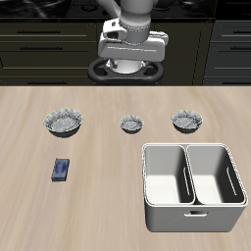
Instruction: Stack the middle-sized bowl on the largest bowl
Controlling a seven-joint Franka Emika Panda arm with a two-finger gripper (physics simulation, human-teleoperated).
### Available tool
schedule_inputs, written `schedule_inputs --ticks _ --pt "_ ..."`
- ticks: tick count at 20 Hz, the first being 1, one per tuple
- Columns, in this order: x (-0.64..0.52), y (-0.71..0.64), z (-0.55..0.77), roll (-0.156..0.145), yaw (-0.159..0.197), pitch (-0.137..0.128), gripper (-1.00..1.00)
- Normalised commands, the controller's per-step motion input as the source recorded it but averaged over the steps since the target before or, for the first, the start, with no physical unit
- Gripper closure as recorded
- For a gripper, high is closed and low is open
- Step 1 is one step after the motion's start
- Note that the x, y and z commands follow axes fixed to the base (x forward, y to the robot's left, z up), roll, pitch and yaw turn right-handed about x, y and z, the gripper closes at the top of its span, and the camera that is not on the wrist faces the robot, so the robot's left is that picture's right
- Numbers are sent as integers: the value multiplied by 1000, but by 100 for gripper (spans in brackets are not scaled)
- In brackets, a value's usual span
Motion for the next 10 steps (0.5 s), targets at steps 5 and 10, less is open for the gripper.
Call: schedule_inputs --ticks 5,10 --pt "13 198 -43 23 -3 11 -100" --pt "-36 336 18 -1 -9 -32 -100"
